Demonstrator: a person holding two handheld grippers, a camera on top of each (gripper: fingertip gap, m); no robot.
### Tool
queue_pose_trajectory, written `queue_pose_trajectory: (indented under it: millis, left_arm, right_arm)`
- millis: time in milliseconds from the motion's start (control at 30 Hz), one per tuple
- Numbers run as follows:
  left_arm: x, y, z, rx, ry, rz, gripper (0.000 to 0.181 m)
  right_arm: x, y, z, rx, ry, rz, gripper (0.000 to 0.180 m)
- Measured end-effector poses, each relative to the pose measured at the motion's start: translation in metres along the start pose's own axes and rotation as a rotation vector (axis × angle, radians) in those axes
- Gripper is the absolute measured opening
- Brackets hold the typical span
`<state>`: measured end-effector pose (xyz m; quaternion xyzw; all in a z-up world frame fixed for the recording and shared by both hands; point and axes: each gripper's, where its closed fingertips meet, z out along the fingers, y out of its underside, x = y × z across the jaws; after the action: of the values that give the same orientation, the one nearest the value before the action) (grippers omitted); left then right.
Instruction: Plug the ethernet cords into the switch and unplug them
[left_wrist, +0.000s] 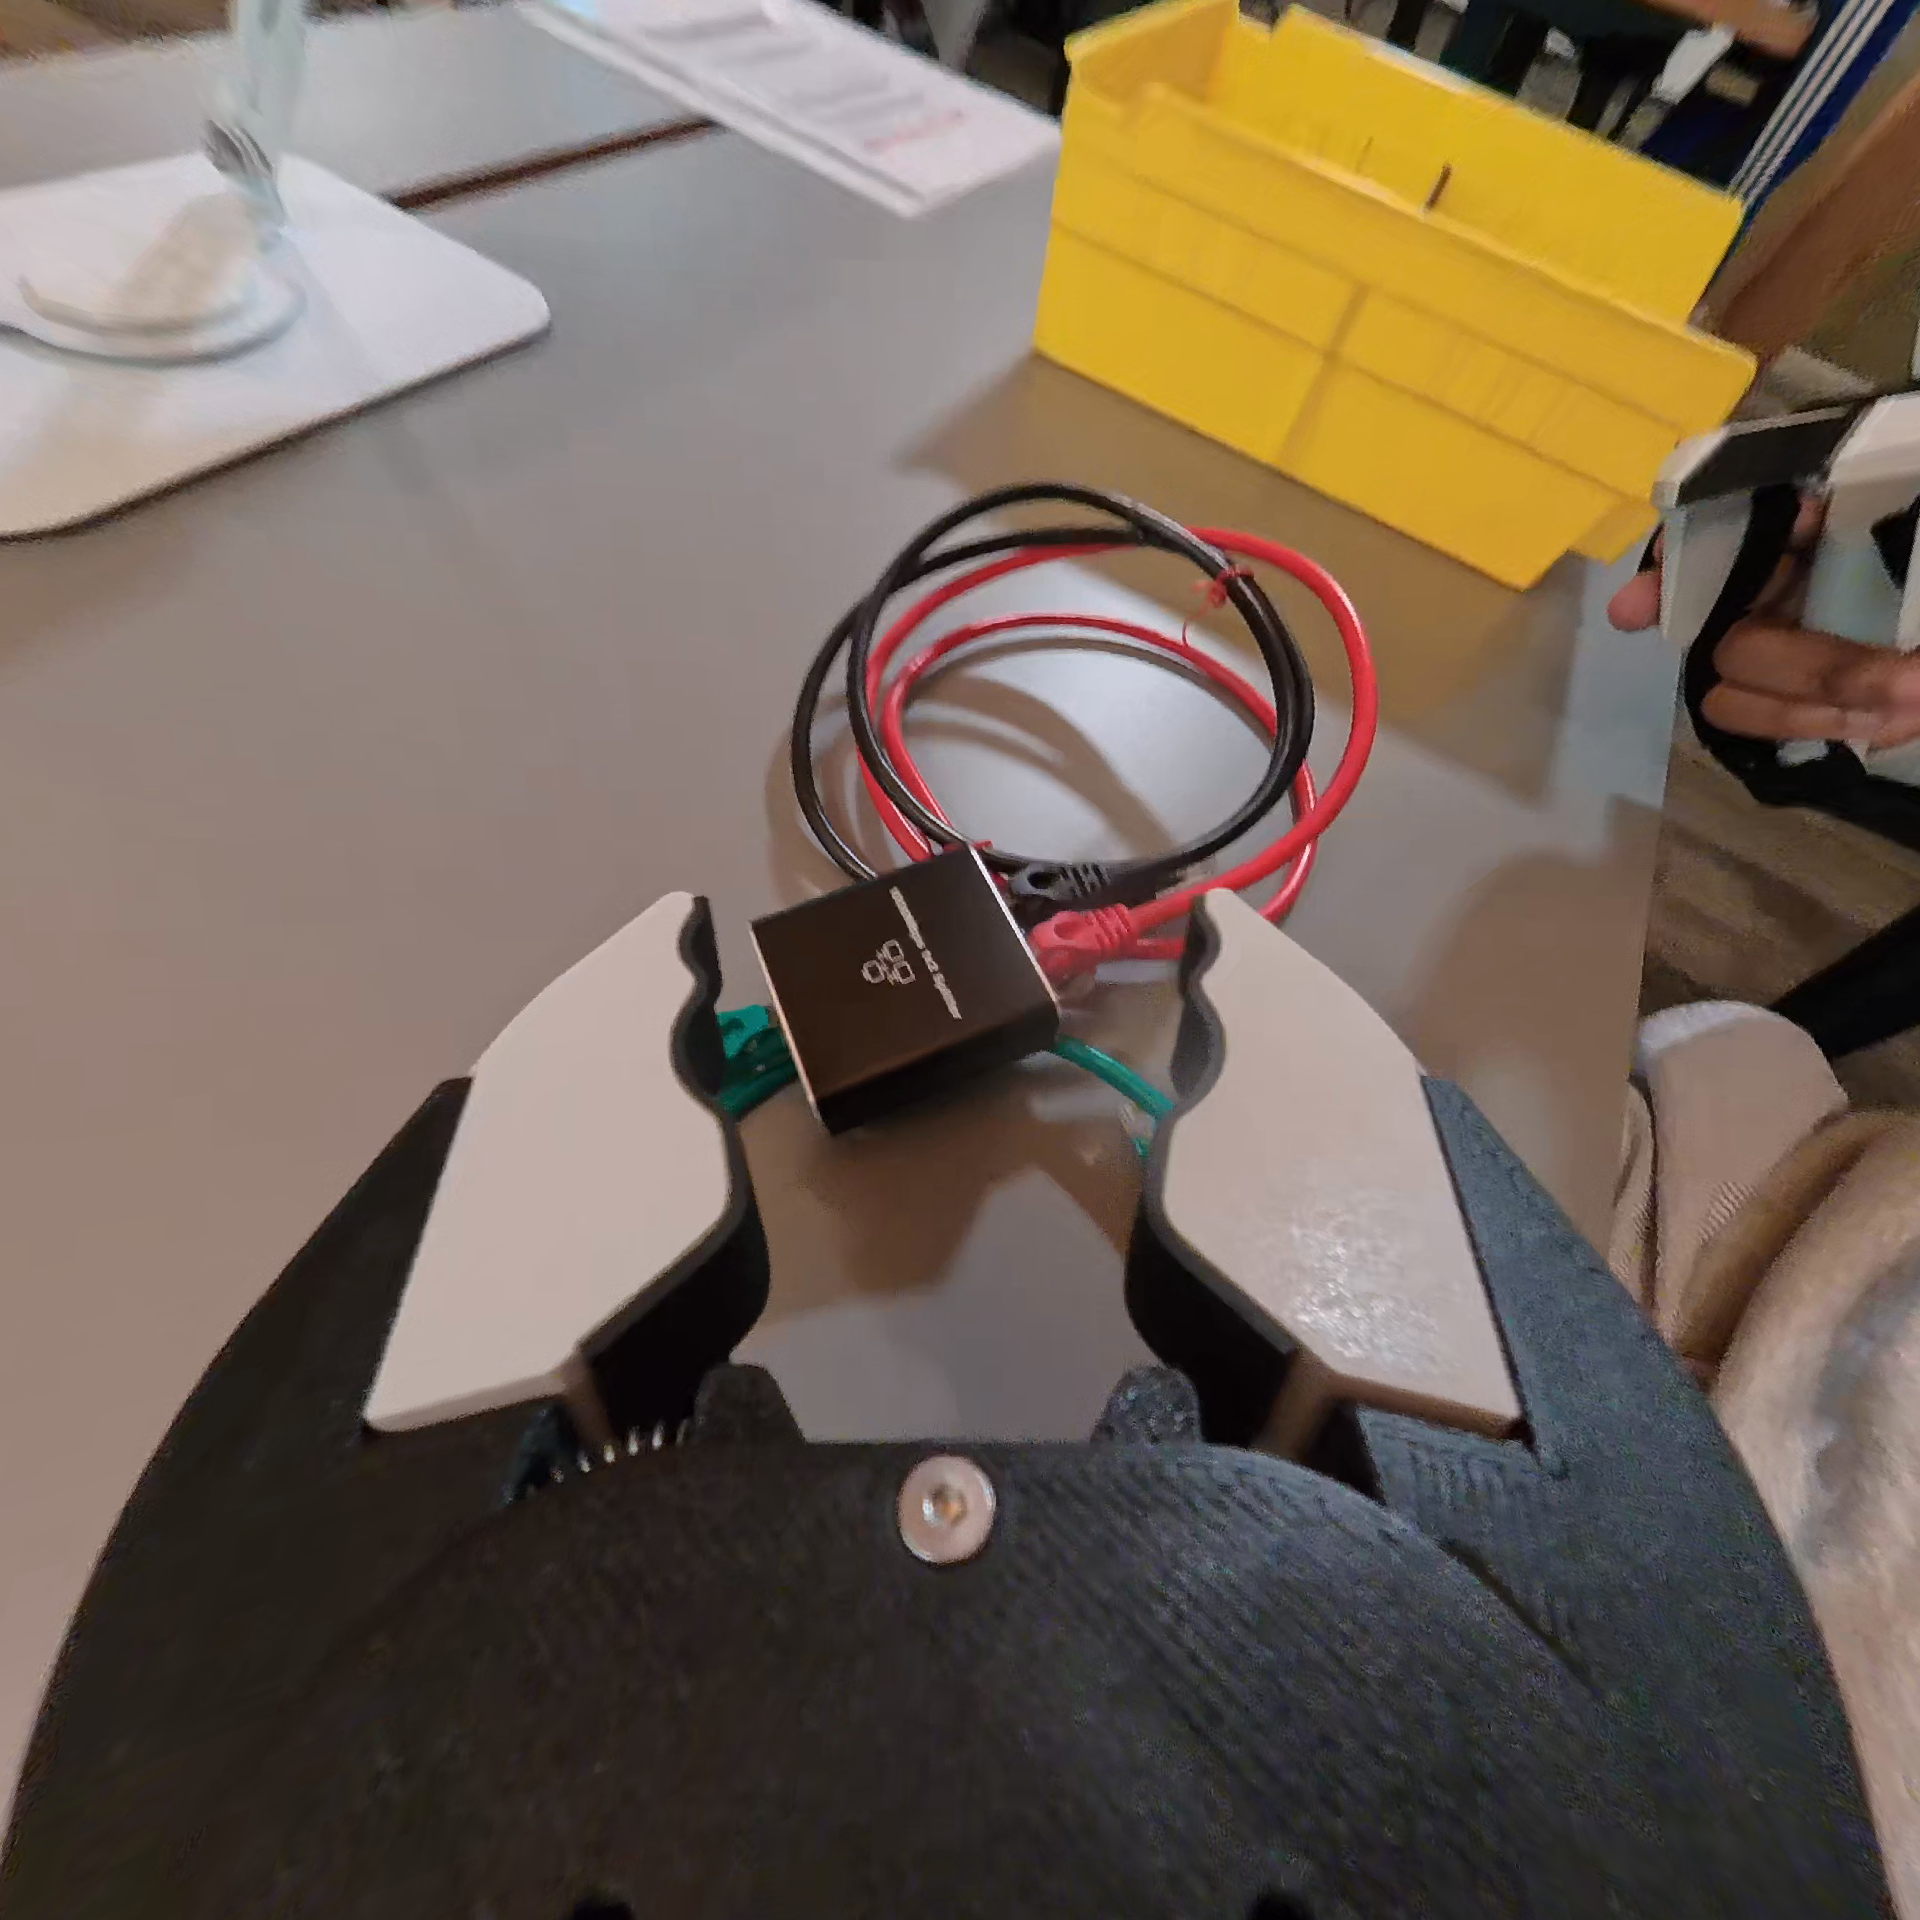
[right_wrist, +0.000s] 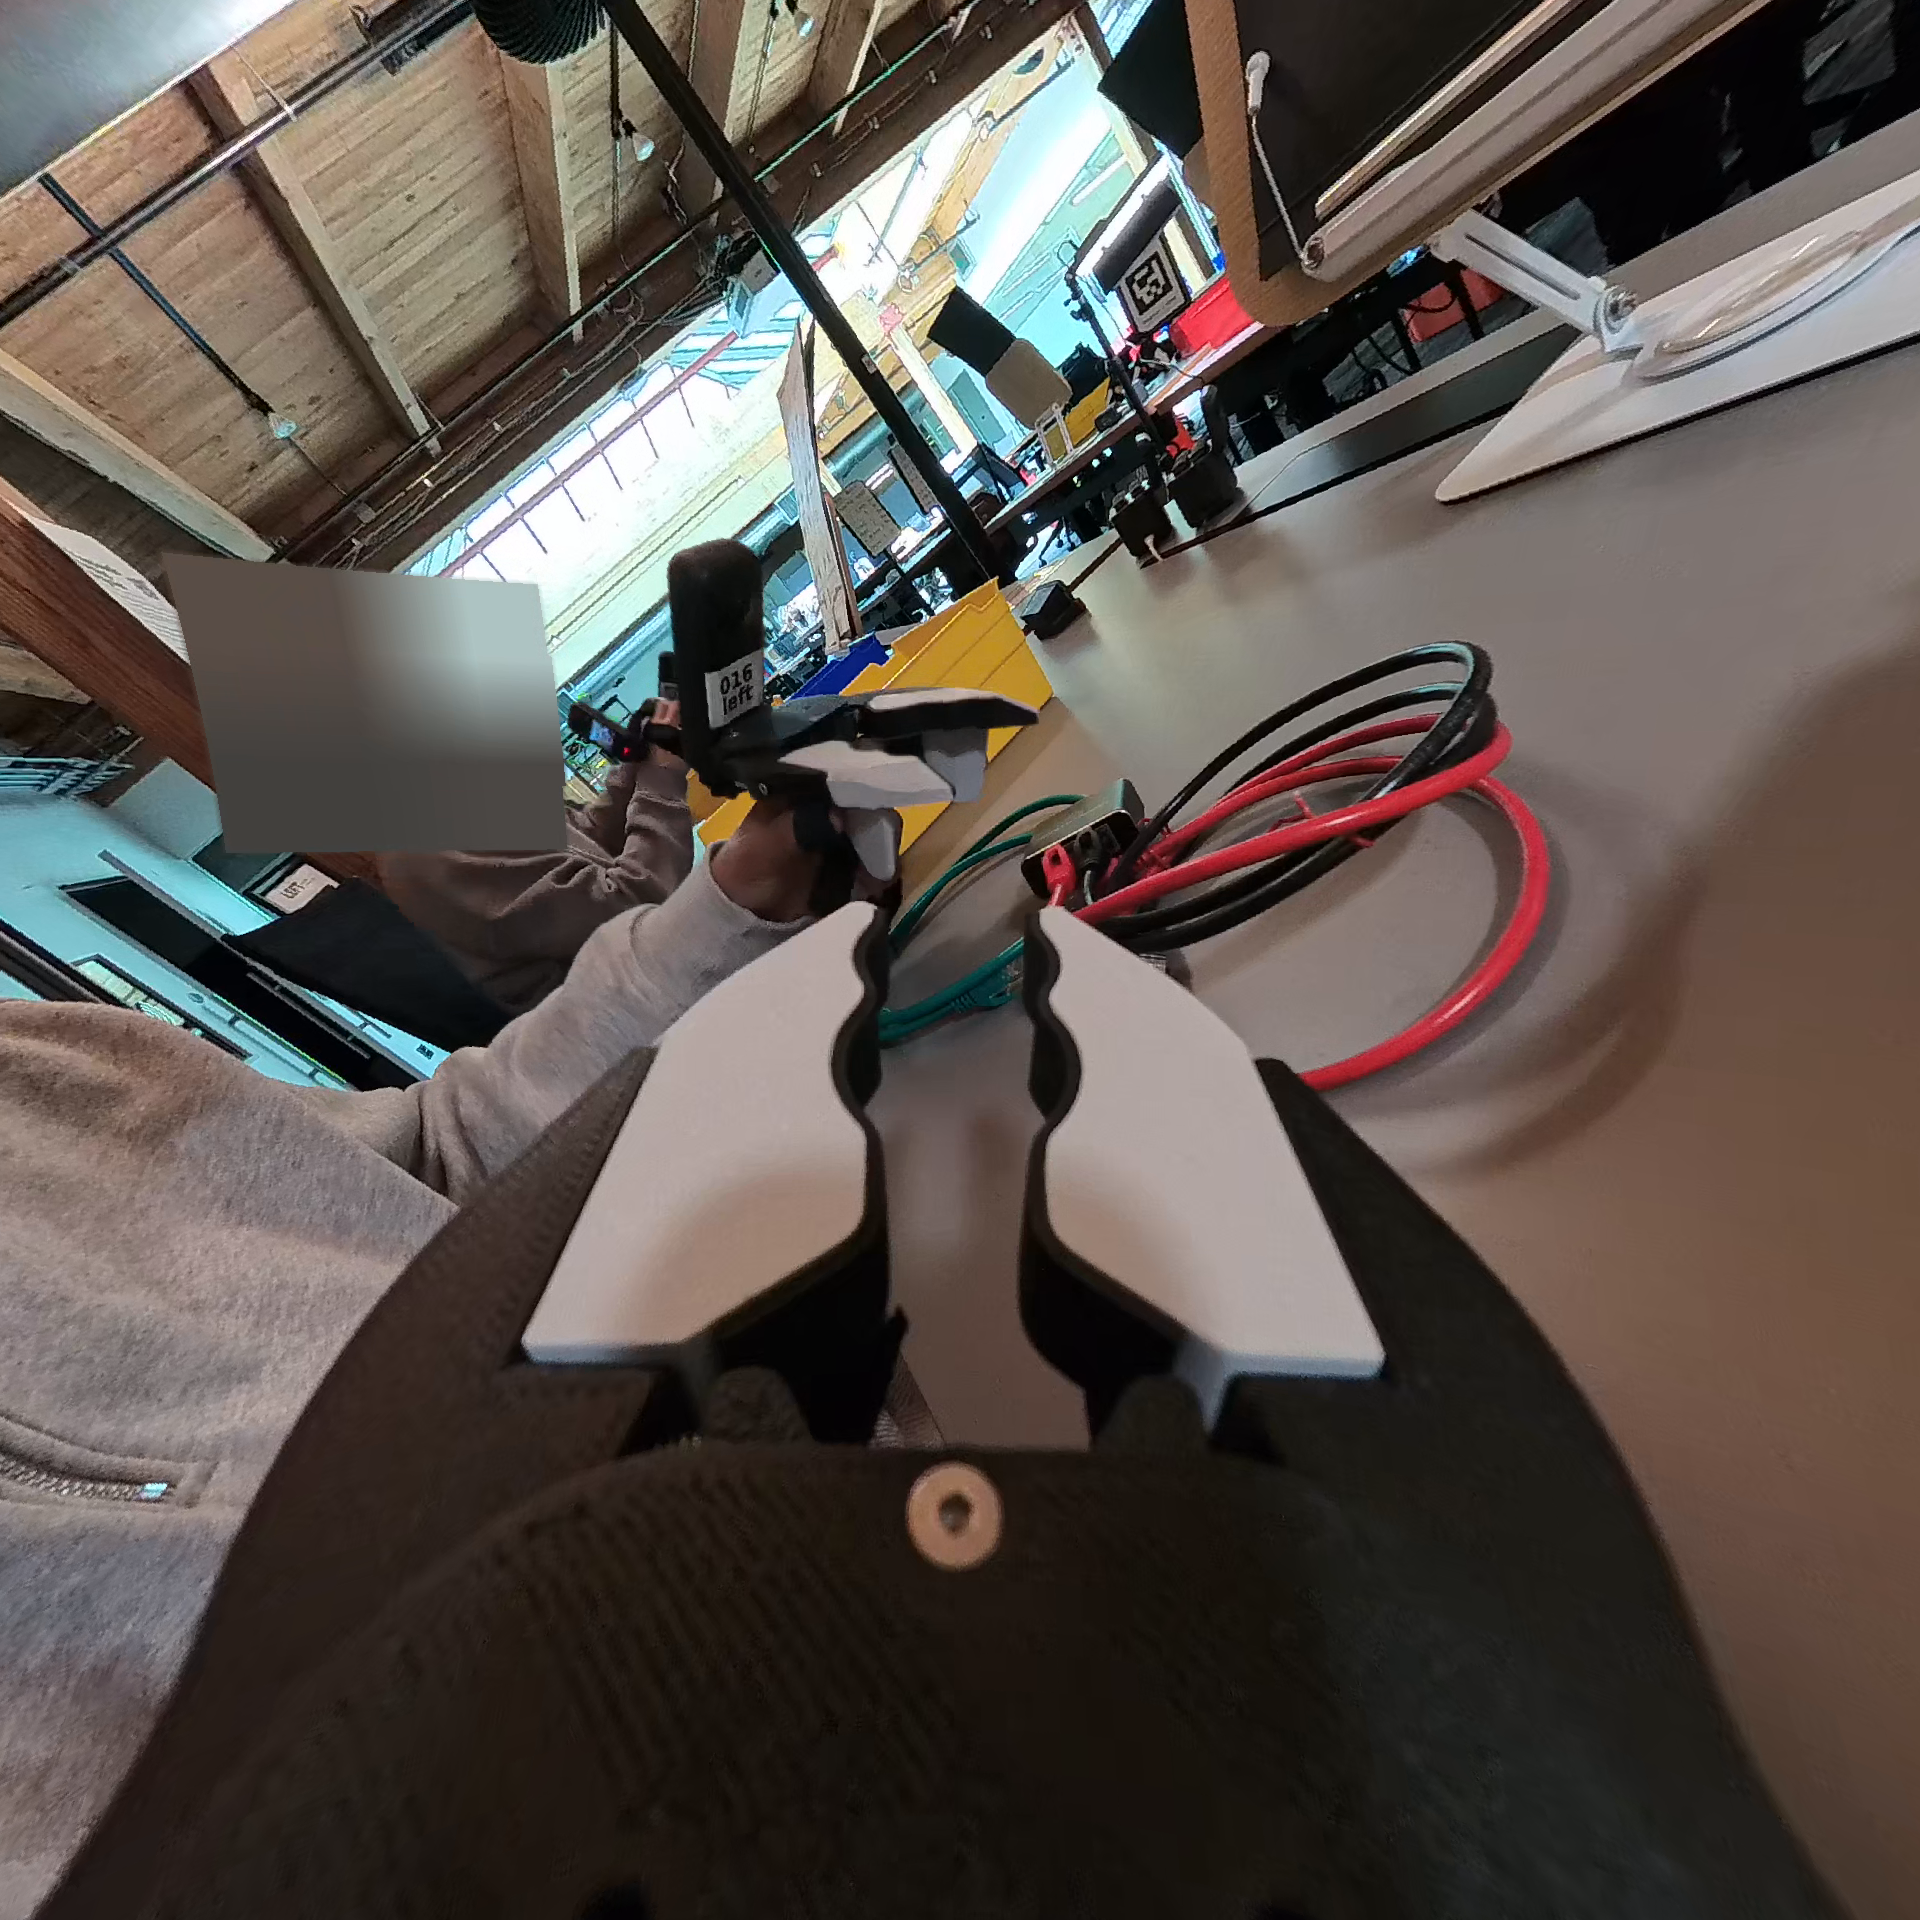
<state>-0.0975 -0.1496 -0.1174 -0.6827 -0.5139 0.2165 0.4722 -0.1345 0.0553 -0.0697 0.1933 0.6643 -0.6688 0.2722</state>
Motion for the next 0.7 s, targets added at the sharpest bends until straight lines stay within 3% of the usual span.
queue_pose_trajectory:
  millis: [267,533,700]
  left_arm:
    - [-0.011,0.023,0.003,-0.223,-0.154,0.243,0.098]
    - [-0.012,0.026,0.006,-0.237,-0.167,0.292,0.082]
    - [-0.02,0.039,0.018,-0.309,-0.183,0.349,0.089]
  right_arm:
    - [-0.001,0.0,0.0,0.0,-0.002,-0.001,0.024]
    - [-0.001,0.001,0.001,-0.004,-0.004,0.002,0.024]
    - [-0.001,0.002,0.001,-0.007,-0.004,0.001,0.024]
